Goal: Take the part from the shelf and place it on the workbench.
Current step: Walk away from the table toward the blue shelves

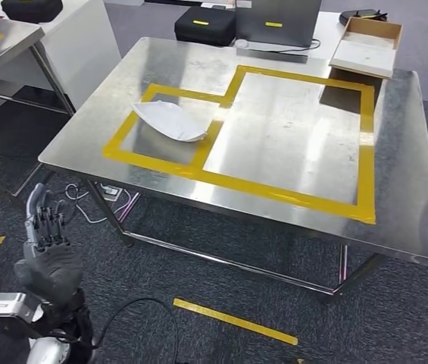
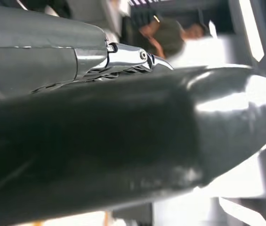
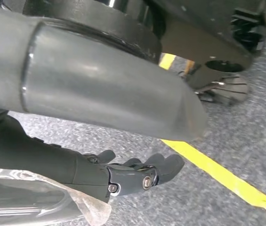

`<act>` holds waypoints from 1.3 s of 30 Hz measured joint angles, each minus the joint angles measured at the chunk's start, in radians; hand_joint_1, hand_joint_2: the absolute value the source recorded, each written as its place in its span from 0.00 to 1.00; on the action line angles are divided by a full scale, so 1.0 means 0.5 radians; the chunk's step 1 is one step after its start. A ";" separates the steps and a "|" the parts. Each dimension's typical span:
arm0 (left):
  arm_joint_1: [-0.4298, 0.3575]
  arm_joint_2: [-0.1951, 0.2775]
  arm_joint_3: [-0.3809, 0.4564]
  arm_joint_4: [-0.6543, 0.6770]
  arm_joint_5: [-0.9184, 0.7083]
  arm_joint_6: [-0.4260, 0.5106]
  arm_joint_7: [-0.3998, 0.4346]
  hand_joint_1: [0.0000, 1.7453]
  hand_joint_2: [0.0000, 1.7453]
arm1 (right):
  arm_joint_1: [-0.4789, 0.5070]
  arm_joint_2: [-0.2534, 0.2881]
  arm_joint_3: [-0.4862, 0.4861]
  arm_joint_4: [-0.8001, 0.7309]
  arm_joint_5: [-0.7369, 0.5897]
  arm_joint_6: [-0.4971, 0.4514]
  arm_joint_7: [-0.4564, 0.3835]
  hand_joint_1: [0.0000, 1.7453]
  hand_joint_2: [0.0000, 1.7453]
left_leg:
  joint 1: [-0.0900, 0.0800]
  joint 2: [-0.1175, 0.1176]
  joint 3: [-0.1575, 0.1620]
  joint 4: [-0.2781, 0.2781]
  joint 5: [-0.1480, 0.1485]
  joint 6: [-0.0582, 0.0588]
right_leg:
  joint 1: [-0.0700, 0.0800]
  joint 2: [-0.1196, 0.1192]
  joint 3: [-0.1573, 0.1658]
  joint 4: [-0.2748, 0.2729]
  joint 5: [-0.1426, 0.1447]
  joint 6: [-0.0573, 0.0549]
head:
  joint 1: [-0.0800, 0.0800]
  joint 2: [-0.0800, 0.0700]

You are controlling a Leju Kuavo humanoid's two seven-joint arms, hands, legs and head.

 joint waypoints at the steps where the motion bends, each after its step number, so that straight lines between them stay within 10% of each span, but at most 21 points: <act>1: 0.040 -0.002 0.046 -0.011 0.010 -0.008 -0.004 0.00 0.00 | 0.003 0.000 0.001 0.000 -0.002 0.000 0.006 0.00 0.00 | 0.000 0.000 0.066 -0.066 0.053 0.007 | 0.002 -0.001 -0.028 0.009 0.014 0.002 | 0.000 0.000; 4: 0.132 -0.015 0.159 -0.030 -0.017 -0.049 -0.008 0.00 0.00 | 0.005 0.004 0.001 0.000 -0.016 0.016 0.026 0.00 0.00 | -0.008 -0.006 0.346 -0.474 0.120 0.046 | 0.011 0.000 -0.085 0.032 0.049 0.016 | 0.001 0.000; 6: 0.172 -0.030 0.205 -0.032 -0.069 -0.080 0.006 0.00 0.00 | 0.003 0.007 0.001 0.000 -0.031 0.030 0.039 0.00 0.00 | -0.017 -0.008 0.414 -0.609 0.101 0.064 | 0.013 -0.001 -0.106 0.035 0.080 0.038 | 0.002 0.000; 9: 0.206 -0.063 0.267 -0.001 -0.140 -0.123 0.050 0.00 0.00 | 0.009 0.008 -0.002 0.000 -0.050 0.035 0.052 0.00 0.00 | -0.013 0.001 0.364 -0.637 0.150 0.090 | 0.010 0.000 -0.145 0.061 0.057 0.073 | 0.003 0.000; 14: 0.273 -0.157 0.417 0.136 -0.217 -0.196 0.080 0.00 0.00 | 0.019 0.008 -0.015 0.001 -0.072 0.020 0.051 0.00 0.00 | -0.015 0.020 0.209 -0.638 0.272 0.124 | 0.007 0.004 -0.257 0.552 -0.324 0.096 | 0.018 0.000; 16: 0.280 -0.175 0.447 0.160 -0.227 -0.208 0.080 0.00 0.00 | 0.019 0.007 -0.018 0.001 -0.072 0.018 0.050 0.00 0.00 | -0.016 0.020 0.135 -0.630 0.324 0.121 | 0.006 0.004 -0.190 0.579 -0.239 0.099 | 0.018 0.000; 18: 0.286 -0.193 0.475 0.178 -0.239 -0.219 0.086 0.00 0.00 | 0.017 0.007 -0.018 0.001 -0.072 0.017 0.050 0.00 0.00 | -0.015 0.019 0.072 -0.617 0.371 0.110 | 0.003 0.004 -0.012 0.376 -0.109 0.100 | 0.019 0.000; 22: 0.281 -0.252 0.575 0.248 -0.332 -0.246 0.179 0.00 0.00 | 0.011 0.007 -0.018 -0.001 -0.048 -0.014 0.025 0.00 0.00 | -0.025 0.017 0.017 -0.590 0.455 0.073 | 0.009 0.011 0.291 -0.097 -0.178 0.069 | 0.015 0.001; 25: 0.246 -0.314 0.776 0.472 -0.555 -0.136 0.170 0.00 0.00 | 0.023 0.007 -0.018 0.000 0.001 -0.067 -0.032 0.00 0.00 | -0.014 0.011 0.009 -0.576 0.431 0.038 | 0.010 0.002 0.236 -0.089 -0.134 0.011 | 0.018 0.000; 29: 0.114 -0.353 1.117 0.954 -0.725 0.099 0.046 0.00 0.00 | 0.038 0.007 -0.018 0.000 0.058 -0.092 -0.069 0.00 0.00 | 0.002 0.005 -0.029 -0.176 0.020 -0.004 | 0.017 -0.010 0.125 -0.084 -0.033 -0.023 | 0.002 0.000; 32: -0.017 -0.345 1.381 1.455 -0.852 0.289 -0.006 0.00 0.00 | 0.043 0.007 -0.017 0.000 0.089 -0.087 -0.089 0.00 0.00 | 0.006 0.004 0.024 0.009 0.046 -0.005 | 0.025 -0.019 0.022 -0.062 0.039 -0.020 | 0.002 0.000; 36: -0.190 -0.285 1.623 2.115 -0.935 0.448 0.089 0.00 0.00 | 0.044 0.005 -0.016 0.000 0.137 -0.056 -0.100 0.00 0.00 | 0.000 -0.006 0.396 -0.484 0.144 0.029 | 0.032 -0.019 -0.095 -0.018 0.111 0.004 | 0.002 0.000; 39: -0.269 -0.246 1.715 2.487 -1.008 0.498 0.241 0.00 0.00 | 0.044 0.004 -0.014 0.000 0.162 -0.032 -0.094 0.00 0.00 | -0.013 -0.010 0.482 -0.677 0.099 0.054 | 0.031 -0.019 -0.132 -0.011 0.162 0.042 | 0.003 0.000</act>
